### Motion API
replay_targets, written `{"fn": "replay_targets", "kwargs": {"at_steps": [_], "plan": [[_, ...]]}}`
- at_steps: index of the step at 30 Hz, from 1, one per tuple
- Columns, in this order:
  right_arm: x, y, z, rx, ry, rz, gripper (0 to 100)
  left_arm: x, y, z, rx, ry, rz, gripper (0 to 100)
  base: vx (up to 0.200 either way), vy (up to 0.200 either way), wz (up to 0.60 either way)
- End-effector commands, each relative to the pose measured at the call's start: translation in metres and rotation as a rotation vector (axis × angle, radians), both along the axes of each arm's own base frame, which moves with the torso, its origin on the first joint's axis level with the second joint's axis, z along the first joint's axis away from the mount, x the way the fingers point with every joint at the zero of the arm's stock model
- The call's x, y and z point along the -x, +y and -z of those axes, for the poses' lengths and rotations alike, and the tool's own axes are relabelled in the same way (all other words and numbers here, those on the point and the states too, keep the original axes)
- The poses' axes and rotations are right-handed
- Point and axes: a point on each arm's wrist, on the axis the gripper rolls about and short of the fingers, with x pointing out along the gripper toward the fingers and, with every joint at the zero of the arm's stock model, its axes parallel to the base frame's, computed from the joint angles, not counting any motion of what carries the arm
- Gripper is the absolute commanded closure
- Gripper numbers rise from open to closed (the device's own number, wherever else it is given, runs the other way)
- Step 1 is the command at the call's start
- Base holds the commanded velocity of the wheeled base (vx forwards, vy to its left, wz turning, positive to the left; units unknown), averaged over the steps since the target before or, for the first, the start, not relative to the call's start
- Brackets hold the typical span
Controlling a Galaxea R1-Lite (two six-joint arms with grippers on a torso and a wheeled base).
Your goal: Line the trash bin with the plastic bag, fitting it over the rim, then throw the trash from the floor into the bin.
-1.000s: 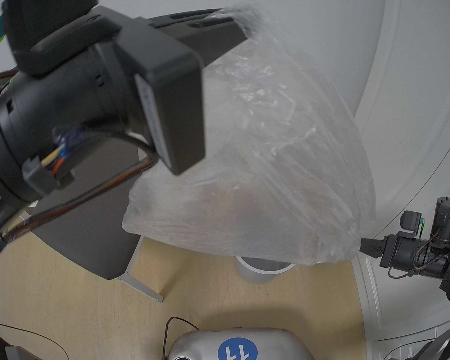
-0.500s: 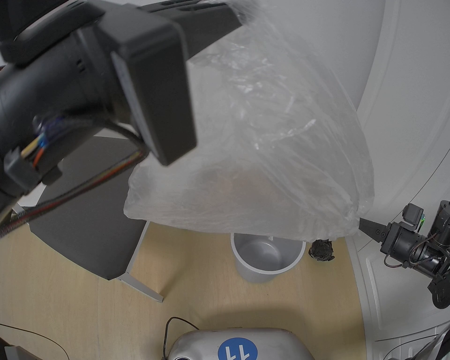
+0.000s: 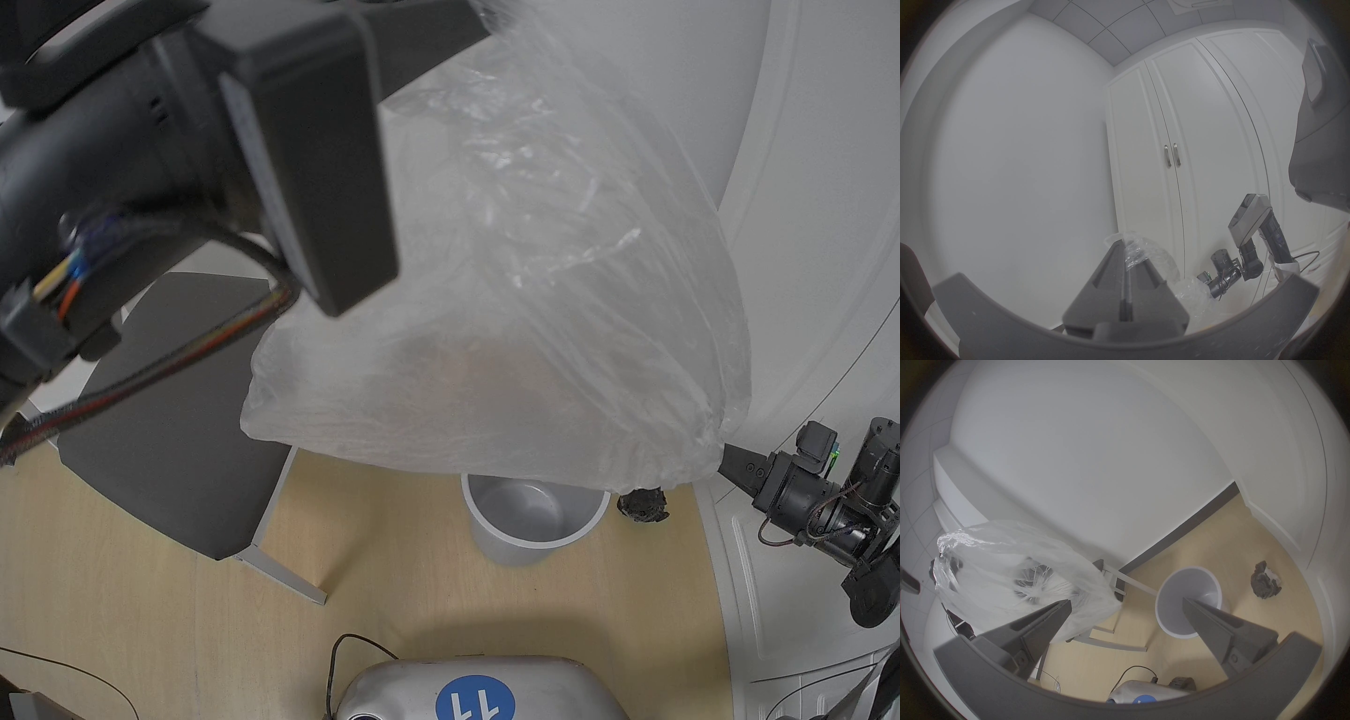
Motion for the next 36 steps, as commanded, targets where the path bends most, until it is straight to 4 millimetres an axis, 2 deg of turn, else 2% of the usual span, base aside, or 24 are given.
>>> {"fn": "replay_targets", "kwargs": {"at_steps": [1,28,29,36], "plan": [[-0.0027,0.0005,0.0048,0.0,0.014,0.0,0,-0.0003,-0.002,0.0008,-0.003,0.002,0.003,100,0.0,0.0,0.0],[-0.0004,0.0032,0.0054,-0.012,0.029,-0.015,0,0.002,-0.009,-0.0043,0.022,0.016,0.035,100,0.0,0.0,0.0],[0.0001,0.0031,0.0053,-0.013,0.03,-0.015,100,0.0019,-0.009,-0.0039,0.021,0.018,0.035,100,0.0,0.0,0.0],[0.001,0.0037,0.0022,-0.023,0.02,-0.019,100,0.0018,-0.0093,-0.0023,0.022,0.027,0.038,100,0.0,0.0,0.0]]}}
